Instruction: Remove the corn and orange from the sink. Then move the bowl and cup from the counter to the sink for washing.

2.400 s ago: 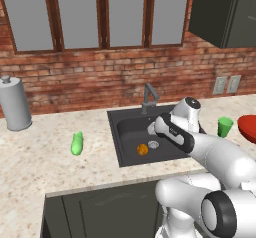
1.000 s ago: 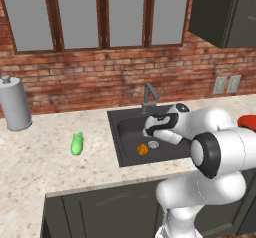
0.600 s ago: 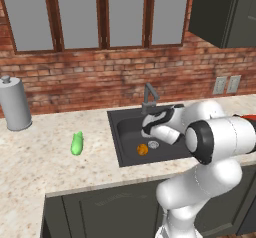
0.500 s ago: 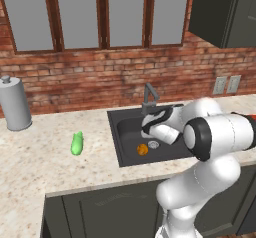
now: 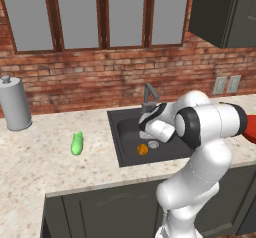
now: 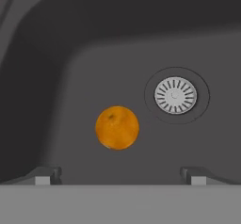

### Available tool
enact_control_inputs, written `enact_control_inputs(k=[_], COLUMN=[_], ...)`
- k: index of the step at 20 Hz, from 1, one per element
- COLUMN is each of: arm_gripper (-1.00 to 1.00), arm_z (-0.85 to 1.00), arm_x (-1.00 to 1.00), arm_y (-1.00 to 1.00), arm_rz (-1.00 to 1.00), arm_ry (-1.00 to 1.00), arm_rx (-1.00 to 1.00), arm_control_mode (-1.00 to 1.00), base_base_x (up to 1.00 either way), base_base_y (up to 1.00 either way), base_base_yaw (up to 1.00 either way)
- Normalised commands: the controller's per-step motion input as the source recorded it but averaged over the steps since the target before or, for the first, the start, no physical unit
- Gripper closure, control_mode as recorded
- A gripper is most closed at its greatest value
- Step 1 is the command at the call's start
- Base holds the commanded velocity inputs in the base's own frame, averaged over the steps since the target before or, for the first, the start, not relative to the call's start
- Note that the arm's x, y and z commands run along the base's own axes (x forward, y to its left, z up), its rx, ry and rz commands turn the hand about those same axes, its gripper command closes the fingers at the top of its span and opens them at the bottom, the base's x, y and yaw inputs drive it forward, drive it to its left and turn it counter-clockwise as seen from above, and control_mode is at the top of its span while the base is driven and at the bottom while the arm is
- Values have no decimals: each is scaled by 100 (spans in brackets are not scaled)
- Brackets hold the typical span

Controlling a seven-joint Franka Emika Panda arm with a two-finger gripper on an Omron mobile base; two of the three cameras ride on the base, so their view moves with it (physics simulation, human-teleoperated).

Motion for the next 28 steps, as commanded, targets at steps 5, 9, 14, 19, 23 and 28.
enact_control_inputs(k=[5, 9, 14, 19, 23, 28], arm_gripper=[-100, -100, -100, -100, -100, -100], arm_z=[-17, -20, -22, -20, -20, -18], arm_x=[11, 11, 13, 12, 7, 7], arm_y=[9, 10, 10, 8, 1, 3], arm_rz=[0, 0, 0, 0, 0, 0], arm_ry=[0, 0, 0, 2, 5, 5], arm_rx=[2, 1, 0, 0, 0, 0], arm_control_mode=[-100, -100, -100, -100, -100, -100], base_base_x=[0, 0, 0, 0, 0, 0], base_base_y=[0, 0, 0, 0, 0, 0], base_base_yaw=[0, 0, 0, 0, 0, 0])
